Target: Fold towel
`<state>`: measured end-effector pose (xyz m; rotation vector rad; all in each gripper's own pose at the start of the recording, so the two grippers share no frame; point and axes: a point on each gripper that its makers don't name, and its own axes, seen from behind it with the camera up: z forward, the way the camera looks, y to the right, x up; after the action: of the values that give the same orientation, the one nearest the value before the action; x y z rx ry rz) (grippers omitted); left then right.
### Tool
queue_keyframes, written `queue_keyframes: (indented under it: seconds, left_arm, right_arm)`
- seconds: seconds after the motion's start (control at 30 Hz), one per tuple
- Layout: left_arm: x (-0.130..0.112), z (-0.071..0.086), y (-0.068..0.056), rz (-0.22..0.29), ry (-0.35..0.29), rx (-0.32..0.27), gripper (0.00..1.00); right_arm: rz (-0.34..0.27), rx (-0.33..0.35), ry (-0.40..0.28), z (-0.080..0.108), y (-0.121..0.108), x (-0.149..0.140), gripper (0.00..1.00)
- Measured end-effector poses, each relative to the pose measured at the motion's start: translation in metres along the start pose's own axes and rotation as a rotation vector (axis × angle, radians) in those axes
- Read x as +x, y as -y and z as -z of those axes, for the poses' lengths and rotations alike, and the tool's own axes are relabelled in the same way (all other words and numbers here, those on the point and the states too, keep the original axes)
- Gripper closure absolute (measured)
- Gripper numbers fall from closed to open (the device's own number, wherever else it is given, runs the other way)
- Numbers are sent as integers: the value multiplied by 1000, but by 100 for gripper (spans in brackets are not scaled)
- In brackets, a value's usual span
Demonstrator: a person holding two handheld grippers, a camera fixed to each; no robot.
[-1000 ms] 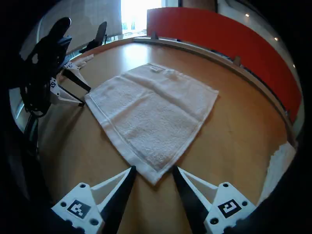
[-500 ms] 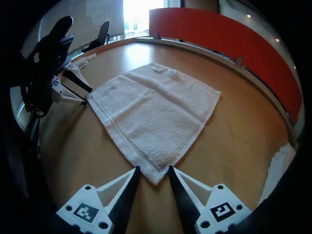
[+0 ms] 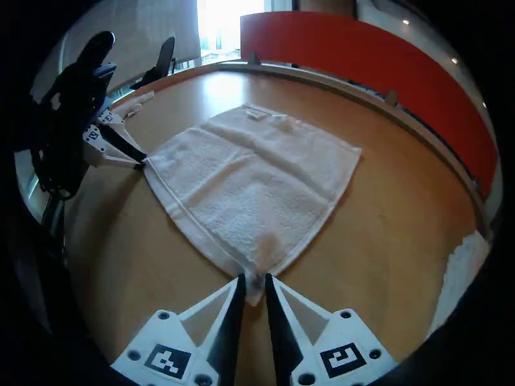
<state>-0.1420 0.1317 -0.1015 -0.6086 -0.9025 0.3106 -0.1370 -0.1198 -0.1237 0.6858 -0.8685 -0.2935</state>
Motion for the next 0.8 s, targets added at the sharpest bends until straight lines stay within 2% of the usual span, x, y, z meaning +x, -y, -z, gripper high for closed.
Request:
queue_keyframes:
  seconds: [0.2,0.47,0.8]
  left_arm:
    - [1,2,-1,11,-1,-13,87]
    - [6,5,-3,32,-10,-20,88]
    - [25,28,-2,73,-42,-12,88]
  right_arm:
    - [4,5,-7,0,3,4,89]
    - [13,-2,-9,2,3,8,90]
    - [15,-14,-51,19,-2,29,90]
